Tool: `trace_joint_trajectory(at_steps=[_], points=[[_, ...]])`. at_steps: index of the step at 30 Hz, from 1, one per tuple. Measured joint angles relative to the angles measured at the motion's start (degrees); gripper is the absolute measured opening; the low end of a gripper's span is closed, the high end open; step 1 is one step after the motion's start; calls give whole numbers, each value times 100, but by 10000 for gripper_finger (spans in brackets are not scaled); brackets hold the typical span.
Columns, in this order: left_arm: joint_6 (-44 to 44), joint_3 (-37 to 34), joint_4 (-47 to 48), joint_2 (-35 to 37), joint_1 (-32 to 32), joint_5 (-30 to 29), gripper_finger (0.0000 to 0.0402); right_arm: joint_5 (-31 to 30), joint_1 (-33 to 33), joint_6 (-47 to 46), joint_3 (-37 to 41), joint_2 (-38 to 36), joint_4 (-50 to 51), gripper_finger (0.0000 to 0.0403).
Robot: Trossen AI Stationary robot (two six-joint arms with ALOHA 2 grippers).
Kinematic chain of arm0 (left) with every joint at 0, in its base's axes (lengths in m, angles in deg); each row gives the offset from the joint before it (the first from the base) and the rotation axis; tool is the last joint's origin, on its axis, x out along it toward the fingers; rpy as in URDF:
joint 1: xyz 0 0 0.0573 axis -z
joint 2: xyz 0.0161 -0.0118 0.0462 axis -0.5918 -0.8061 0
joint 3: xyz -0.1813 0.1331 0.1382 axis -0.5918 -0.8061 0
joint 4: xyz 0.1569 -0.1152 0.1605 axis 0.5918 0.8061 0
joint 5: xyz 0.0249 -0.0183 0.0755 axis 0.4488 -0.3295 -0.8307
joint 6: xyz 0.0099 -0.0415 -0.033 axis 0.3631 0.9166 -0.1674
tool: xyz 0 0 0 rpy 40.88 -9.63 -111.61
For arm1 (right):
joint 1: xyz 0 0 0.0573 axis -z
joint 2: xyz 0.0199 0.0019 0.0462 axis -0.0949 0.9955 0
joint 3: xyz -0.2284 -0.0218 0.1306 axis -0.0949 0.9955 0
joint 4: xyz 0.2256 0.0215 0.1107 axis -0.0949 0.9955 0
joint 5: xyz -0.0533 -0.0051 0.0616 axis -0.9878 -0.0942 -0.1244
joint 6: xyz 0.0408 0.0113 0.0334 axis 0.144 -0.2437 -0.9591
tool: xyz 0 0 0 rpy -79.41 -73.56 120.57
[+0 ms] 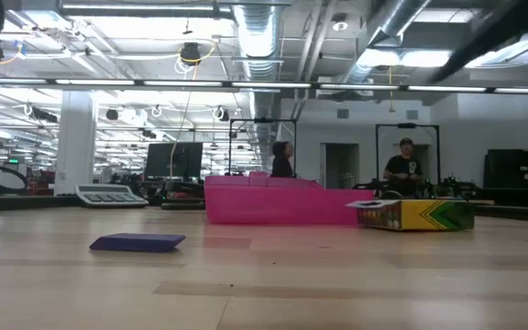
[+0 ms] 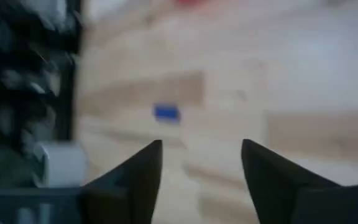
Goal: Pack school essentials
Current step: Put the blue crayon box into the red supply box
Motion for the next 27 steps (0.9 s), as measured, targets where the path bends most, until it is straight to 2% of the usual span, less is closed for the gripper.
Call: trace_joint_trajectory(at_steps=[4,9,15,20,22,27], points=[[-599,1,-576,262,-109,138,83,-261,323,-70,801,69,-1658,253],[-834,1,-761,368,-190,144,83,-182,644,-233,1608,89,-2624,255],[-884,-1,-722,324,-199,147,83,-22,938,-241,1832,36,-2369,255],[-806,-1,-731,212,-198,120,83,369,1117,-154,1838,-163,-1711,254],[-793,-1,-738,138,-200,156,83,396,1083,-154,1836,-379,-1301,254],[-676,1,-781,-83,-402,762,83,348,882,-86,1834,-1452,-58,254]])
